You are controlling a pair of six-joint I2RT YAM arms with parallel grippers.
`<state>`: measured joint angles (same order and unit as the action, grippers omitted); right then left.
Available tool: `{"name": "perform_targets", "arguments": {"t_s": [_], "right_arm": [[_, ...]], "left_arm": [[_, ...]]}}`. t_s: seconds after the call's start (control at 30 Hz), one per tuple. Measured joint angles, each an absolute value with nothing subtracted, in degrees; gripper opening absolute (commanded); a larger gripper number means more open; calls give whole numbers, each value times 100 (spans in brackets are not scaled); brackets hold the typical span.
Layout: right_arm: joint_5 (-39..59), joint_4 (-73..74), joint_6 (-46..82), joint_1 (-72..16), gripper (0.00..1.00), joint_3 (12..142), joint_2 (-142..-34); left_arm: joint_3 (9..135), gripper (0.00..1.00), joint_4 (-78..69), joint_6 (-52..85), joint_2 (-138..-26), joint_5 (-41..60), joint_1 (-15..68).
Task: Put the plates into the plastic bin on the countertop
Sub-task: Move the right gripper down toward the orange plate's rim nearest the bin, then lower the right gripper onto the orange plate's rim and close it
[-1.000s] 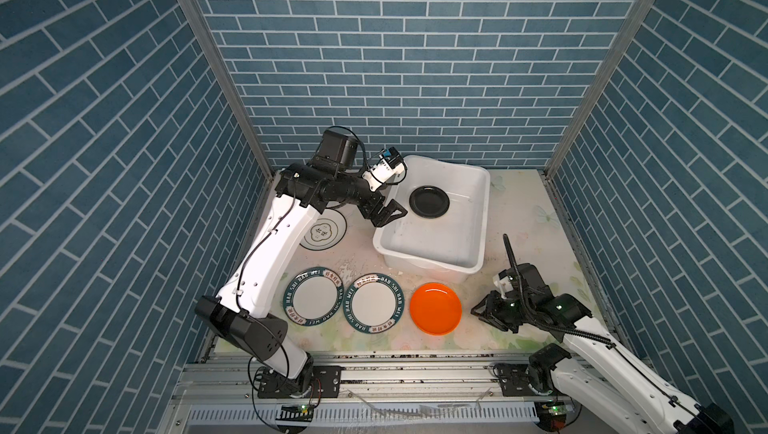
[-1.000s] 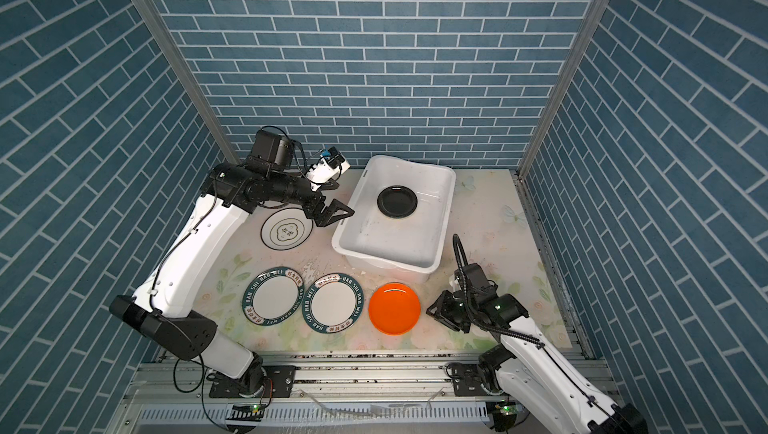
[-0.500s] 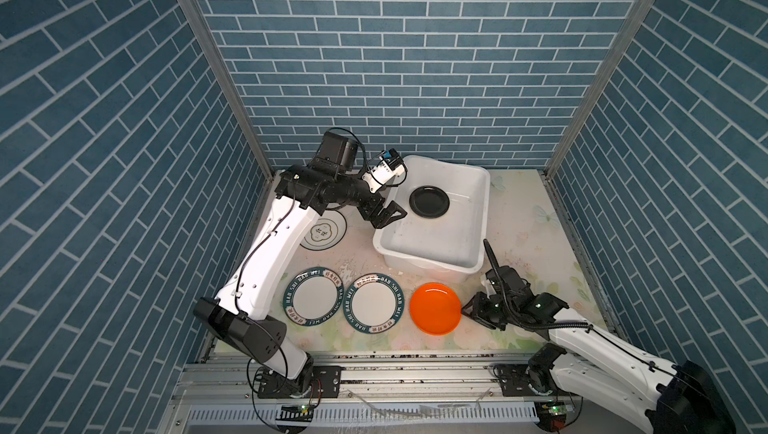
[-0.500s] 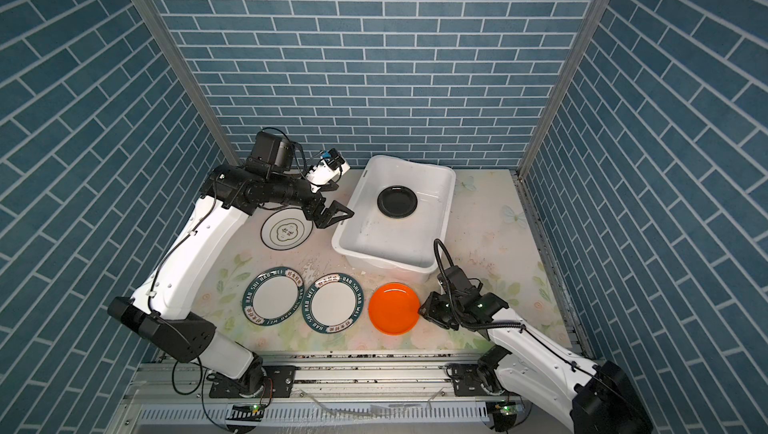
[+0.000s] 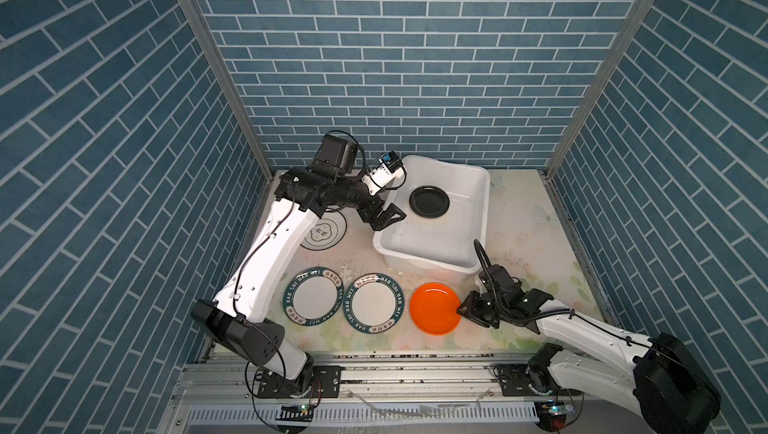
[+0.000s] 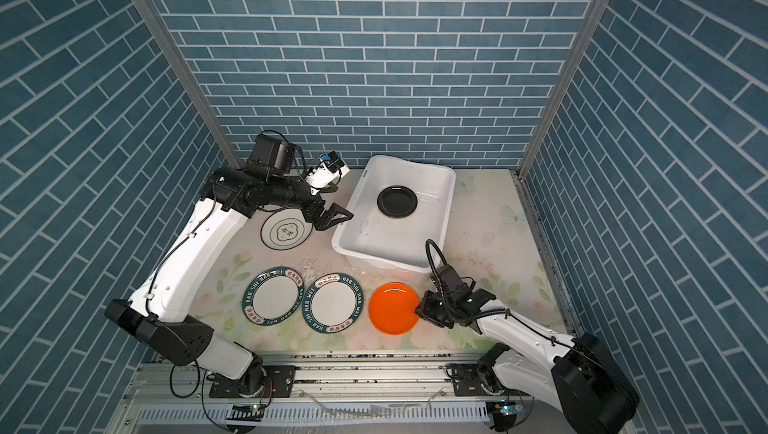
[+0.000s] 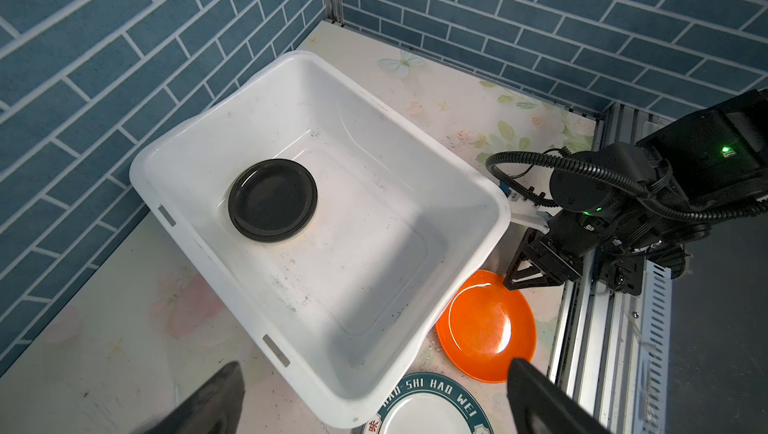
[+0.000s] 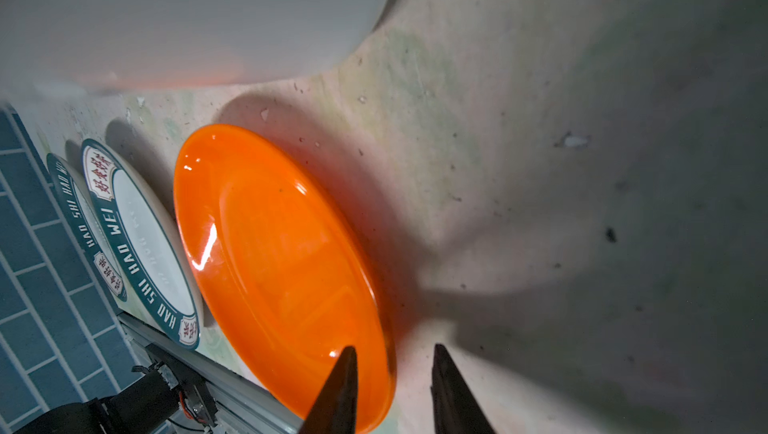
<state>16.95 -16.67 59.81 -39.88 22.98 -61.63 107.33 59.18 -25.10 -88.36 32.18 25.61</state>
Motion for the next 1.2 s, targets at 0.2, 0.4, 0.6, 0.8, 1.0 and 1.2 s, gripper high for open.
{"name": "perform_targets", "arguments": {"t_s": [0.2,0.4,0.6,0.8,1.0,1.2], "right_arm": [[1669,-1570,5986,-3992,28,2309,-6381],[1664,-1540,6018,-3999,26,2375,-6547],[1647,-1542,6020,-4003,22,2390,-6580],[1559,-1640,6025,-4014,17,2390,-6510],[1433,-1929,6027,-4014,17,2390,-6176],[1404,-1988,6069,-4014,21,2388,-6049]], "left_arm": [[10720,100,5863,-2541,-8836,3177,2561],[10665,100,5806,-2552,-8833,3151,2563],[10665,100,5793,-2554,-8833,3135,2565],[10656,100,5789,-2554,-8833,3122,2565],[10645,100,5784,-2554,-8833,3124,2565],[10645,100,5765,-2554,-8833,3124,2569]]}}
